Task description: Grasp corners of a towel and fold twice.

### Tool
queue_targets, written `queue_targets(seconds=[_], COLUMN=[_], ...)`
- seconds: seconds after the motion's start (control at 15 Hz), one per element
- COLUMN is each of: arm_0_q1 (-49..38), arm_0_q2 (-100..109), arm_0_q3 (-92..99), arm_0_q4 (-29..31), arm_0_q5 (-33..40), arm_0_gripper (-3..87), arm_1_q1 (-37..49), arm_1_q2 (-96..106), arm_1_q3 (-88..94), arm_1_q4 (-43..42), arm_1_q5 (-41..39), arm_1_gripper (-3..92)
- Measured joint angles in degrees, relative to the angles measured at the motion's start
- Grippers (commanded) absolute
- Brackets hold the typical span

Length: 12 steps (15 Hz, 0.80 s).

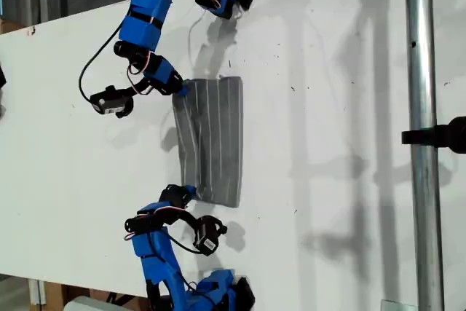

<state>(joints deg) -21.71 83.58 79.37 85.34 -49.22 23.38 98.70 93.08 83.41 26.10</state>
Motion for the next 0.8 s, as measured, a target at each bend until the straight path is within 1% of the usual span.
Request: queue_targets(seconds=[0.07, 0.2, 0.33, 0.53, 0.8], arm_0_q1=[0.26, 3.08, 7.38, 12.66, 16.61], arm_0_q2=[0.62, 2.11, 2.2, 1.85, -9.05], arm_0_q3=[1.23, 5.27, 9.58, 13.71, 10.55], arm_0_q4=[0.44, 0.44, -0.44, -2.55, -3.25], arm_0_q5=[-0.44, -2.29, -6.33, -12.74, -19.25], arm_0_gripper=[-2.9, -2.9, -2.9, -2.8, -2.6], arm_1_q1=[-0.97, -6.33, -12.48, -19.25, -23.12], arm_1_q2=[0.44, 0.53, 0.44, -3.25, -15.29], arm_1_q3=[0.0, 2.99, 8.0, 12.13, 13.01], arm_1_q4=[0.26, -0.79, -2.46, -4.48, -6.59], arm_1_q5=[0.26, 2.9, 7.82, 15.12, 21.09], arm_1_gripper=[-0.1, -0.1, -0.1, -0.1, -0.1])
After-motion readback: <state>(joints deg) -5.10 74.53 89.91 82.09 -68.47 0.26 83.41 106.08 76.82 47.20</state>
